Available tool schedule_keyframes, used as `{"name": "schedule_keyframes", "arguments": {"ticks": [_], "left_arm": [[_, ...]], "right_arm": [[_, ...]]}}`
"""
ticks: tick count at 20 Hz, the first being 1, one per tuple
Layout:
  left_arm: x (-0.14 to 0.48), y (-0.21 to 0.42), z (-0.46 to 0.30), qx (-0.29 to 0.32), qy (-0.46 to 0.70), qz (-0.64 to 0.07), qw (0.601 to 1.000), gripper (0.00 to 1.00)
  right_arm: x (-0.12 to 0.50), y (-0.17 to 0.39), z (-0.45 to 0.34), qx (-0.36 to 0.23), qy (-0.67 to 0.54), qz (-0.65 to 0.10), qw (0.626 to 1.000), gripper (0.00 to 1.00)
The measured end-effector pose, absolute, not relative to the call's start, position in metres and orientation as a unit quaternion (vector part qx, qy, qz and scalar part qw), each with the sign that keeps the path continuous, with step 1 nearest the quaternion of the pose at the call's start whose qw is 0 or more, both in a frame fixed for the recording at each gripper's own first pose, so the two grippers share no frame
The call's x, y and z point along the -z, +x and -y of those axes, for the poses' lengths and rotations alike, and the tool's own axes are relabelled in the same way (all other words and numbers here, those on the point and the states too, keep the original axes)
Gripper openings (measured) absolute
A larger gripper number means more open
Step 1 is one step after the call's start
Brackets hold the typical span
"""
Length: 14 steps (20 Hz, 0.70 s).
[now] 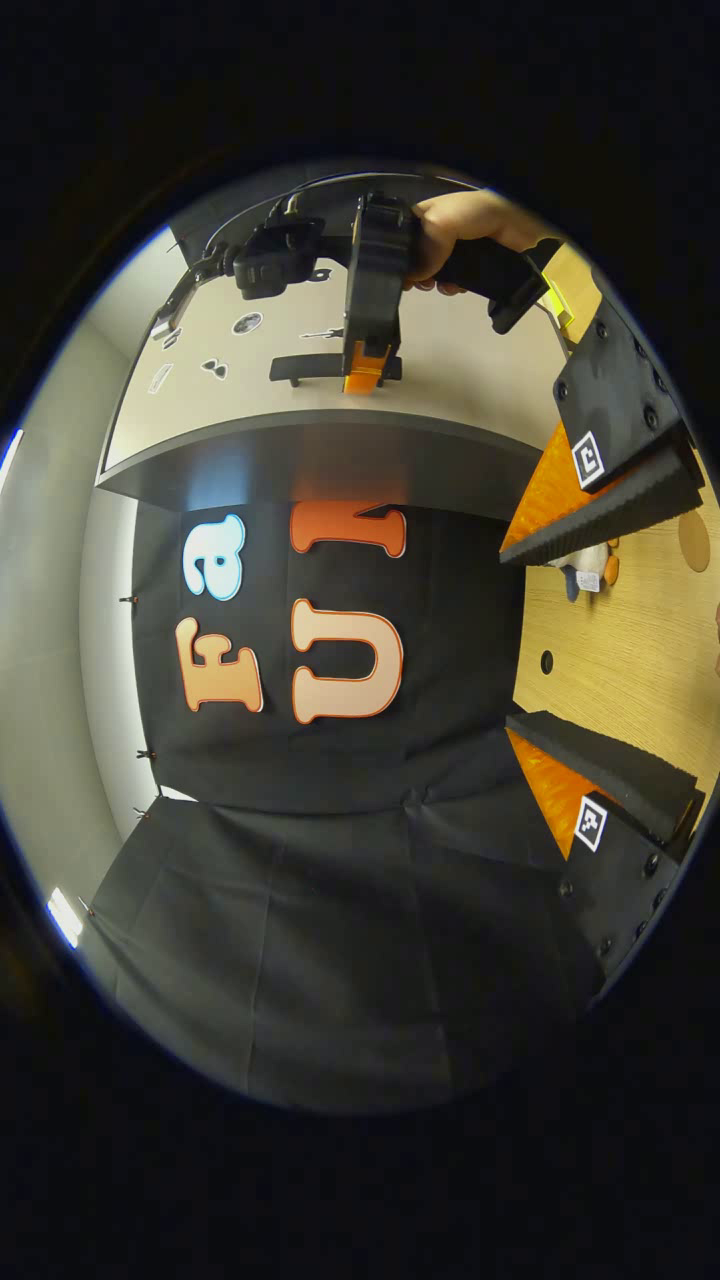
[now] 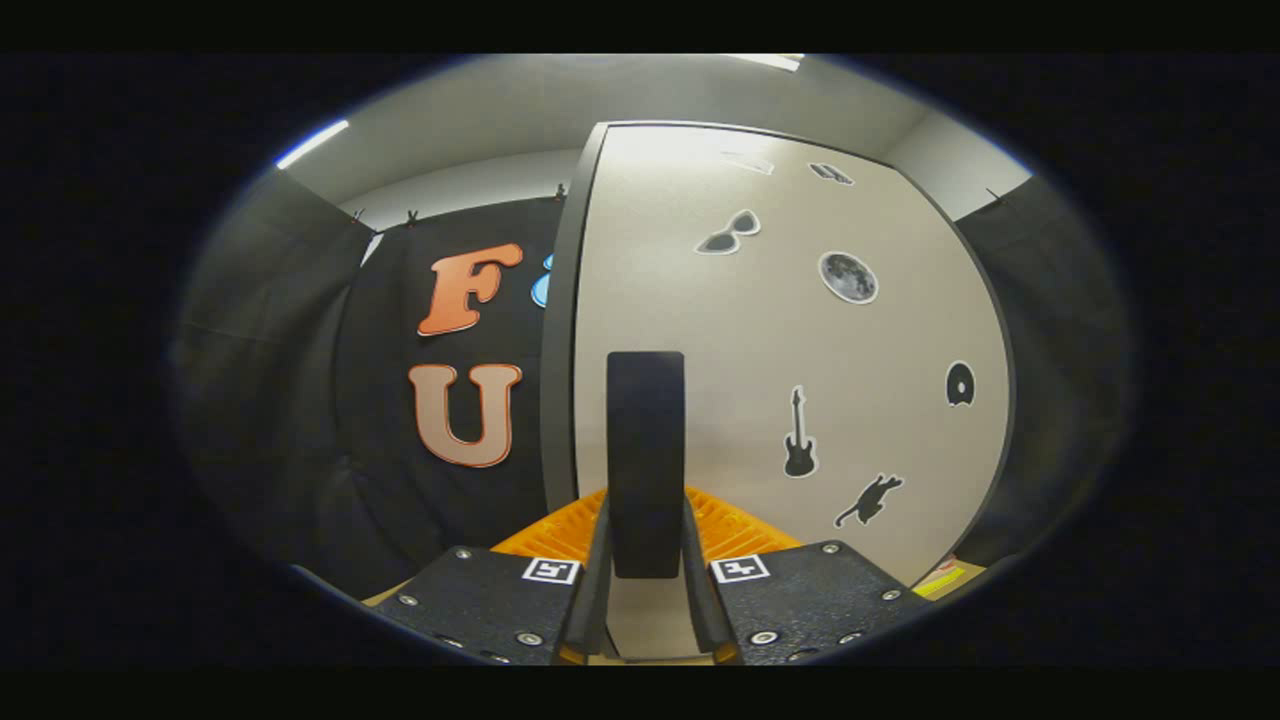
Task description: Open the cabinet door with the right hand, grasp the bottle in the cabinet with the left hand and place it on the coaster, then close the cabinet door with the right hand.
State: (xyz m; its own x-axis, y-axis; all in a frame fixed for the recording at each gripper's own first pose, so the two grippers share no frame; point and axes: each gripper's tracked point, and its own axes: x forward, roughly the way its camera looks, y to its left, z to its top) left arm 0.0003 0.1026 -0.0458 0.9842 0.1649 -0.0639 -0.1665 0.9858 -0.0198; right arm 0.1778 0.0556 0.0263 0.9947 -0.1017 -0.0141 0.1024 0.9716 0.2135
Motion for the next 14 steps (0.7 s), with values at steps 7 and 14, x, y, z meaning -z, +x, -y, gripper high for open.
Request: {"name": "schedule_keyframes", "arguments": {"ticks": [7,14], "left_arm": [[0.052,0.009,-0.106,-0.069,-0.010,-0.041,0.997,0.96],[0.049,0.004,-0.095,-0.060,-0.021,-0.036,0.997,0.97]], "right_arm": [[-0.027,0.168,-0.056,0.055,0.121,-0.001,0.991,0.21],[-0.031,0.109,-0.045,0.041,0.134,0.002,0.990,0.17]]}}
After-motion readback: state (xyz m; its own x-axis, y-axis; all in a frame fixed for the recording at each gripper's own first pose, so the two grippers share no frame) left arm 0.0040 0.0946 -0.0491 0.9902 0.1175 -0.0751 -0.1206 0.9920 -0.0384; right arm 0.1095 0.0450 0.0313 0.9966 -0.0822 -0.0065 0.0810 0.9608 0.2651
